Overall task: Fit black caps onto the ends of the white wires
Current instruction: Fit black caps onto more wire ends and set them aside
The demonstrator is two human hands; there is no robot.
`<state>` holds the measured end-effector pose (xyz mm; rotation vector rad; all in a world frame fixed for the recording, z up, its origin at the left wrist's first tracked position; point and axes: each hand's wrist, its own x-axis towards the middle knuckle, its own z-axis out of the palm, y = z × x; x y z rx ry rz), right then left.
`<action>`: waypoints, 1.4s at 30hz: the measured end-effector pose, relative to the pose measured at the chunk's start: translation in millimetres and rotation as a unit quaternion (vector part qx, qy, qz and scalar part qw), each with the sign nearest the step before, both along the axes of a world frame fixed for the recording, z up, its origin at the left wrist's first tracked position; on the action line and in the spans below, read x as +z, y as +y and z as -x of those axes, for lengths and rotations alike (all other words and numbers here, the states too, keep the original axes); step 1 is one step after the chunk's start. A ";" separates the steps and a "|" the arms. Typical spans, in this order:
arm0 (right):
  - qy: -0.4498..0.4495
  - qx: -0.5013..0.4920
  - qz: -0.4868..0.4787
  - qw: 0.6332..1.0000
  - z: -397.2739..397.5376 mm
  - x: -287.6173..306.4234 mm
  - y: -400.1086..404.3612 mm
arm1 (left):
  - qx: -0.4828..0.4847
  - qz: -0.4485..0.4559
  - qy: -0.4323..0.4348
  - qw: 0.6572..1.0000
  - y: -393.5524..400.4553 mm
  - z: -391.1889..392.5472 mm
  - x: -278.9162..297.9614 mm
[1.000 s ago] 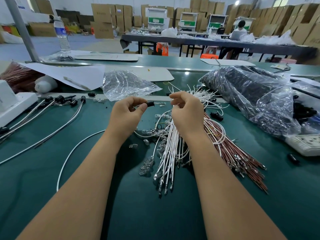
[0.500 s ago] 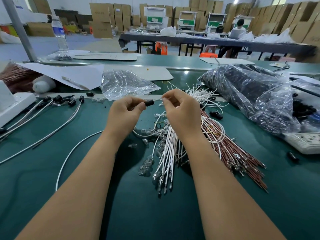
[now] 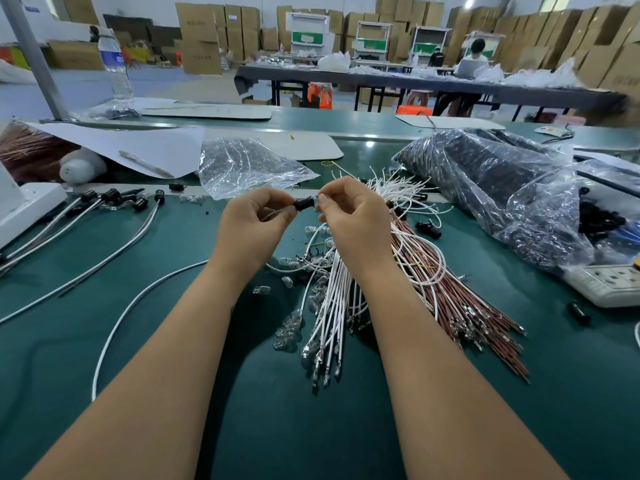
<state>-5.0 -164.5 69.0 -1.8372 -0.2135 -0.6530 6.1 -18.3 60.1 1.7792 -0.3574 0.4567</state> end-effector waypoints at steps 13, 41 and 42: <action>-0.004 0.008 0.004 1.000 3.2 2.5 2.9 | 0.007 0.016 -0.007 1.000 -1.3 2.8 2.7; 0.113 0.114 -0.202 0.966 2.7 5.8 3.3 | -0.090 0.114 0.101 0.984 -4.5 3.6 7.4; 0.112 0.114 -0.208 0.965 2.4 6.3 2.0 | -0.088 0.107 0.092 0.986 -6.5 5.2 7.4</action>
